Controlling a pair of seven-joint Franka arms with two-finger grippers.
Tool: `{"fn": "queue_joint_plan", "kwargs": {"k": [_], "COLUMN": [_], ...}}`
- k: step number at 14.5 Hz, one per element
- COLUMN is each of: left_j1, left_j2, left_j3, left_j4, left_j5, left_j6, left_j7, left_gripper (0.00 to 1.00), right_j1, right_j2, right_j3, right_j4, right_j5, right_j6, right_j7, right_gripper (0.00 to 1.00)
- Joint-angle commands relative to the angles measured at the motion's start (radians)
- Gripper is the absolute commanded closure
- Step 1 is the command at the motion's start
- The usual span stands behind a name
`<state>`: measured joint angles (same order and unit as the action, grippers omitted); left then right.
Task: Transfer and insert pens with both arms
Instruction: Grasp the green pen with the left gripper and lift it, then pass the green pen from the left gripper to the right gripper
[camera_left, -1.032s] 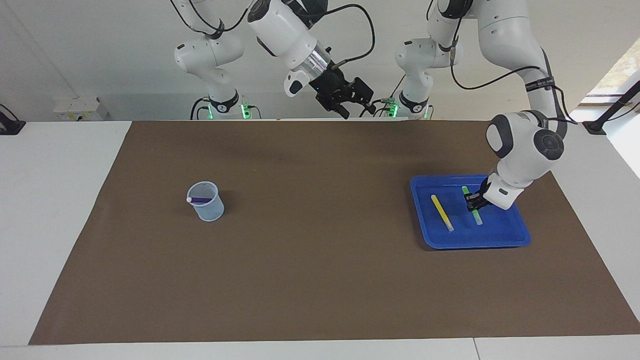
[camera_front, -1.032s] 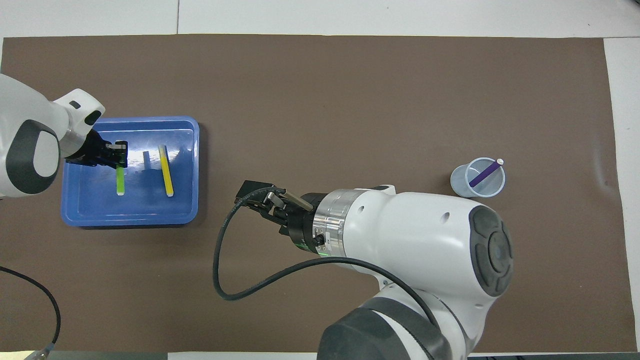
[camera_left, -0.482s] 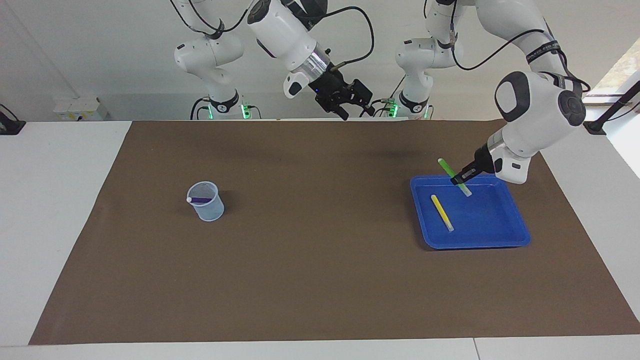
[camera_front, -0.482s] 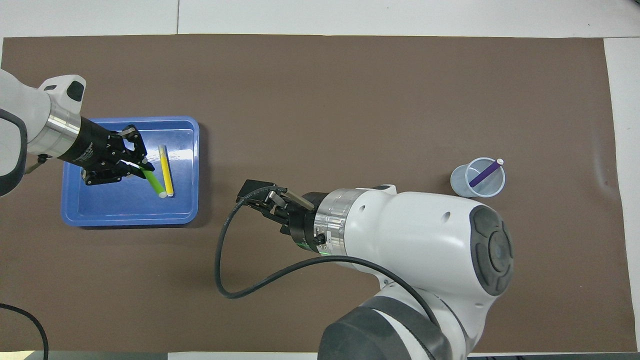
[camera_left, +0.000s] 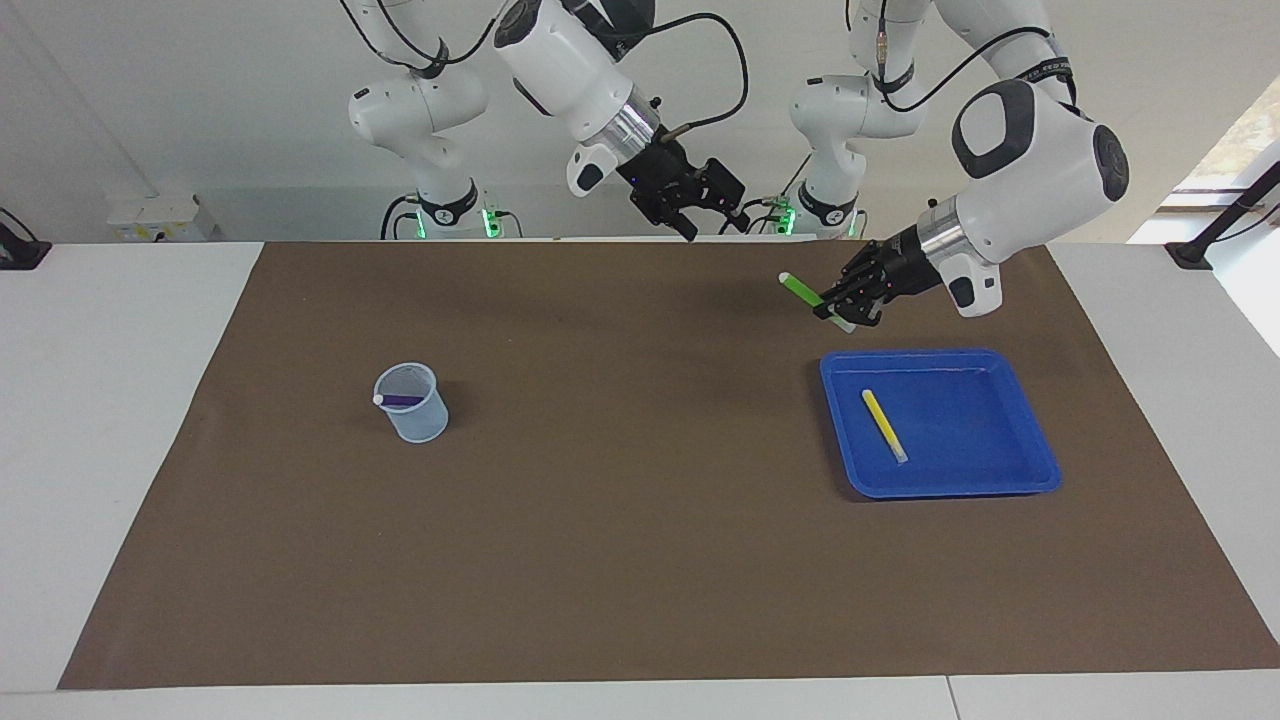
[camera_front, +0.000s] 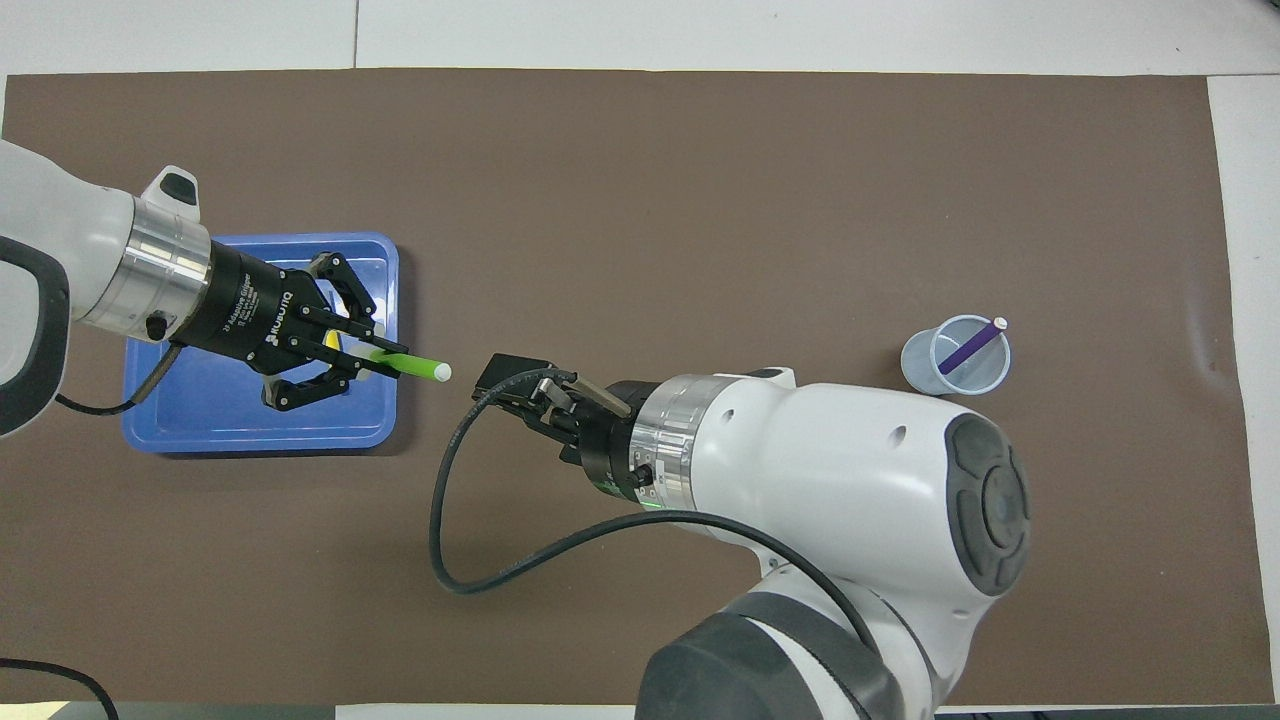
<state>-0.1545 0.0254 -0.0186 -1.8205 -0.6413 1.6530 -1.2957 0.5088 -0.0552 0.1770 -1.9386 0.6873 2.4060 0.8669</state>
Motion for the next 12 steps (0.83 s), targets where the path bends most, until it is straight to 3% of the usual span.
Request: {"fn": "queue_joint_plan", "kwargs": {"k": [1, 4, 12], "left_j1": [-0.02, -0.03, -0.076], "left_j2": [-0.07, -0.114, -0.153], "left_j3": [0.011, 0.011, 0.011], "left_j4": [-0.092, -0.172, -0.221], "left_j5": [-0.107, -0.201, -0.268], "left_j6": [-0.001, 0.008, 0.034], "left_j7": [-0.083, -0.082, -0.08], "left_gripper": [1.0, 1.0, 1.0], "right_j1": [0.033, 0.034, 0.033], "right_j2": [-0.002, 0.001, 0.006], "right_j3": [0.001, 0.001, 0.001], "right_j4": [-0.02, -0.02, -0.02], "right_j5": [0.018, 0.015, 0.0], "right_j6": [0.068, 0.091, 0.088], "right_j7": [0.027, 0.009, -0.083], "right_gripper": [0.0, 0.0, 0.0]}}
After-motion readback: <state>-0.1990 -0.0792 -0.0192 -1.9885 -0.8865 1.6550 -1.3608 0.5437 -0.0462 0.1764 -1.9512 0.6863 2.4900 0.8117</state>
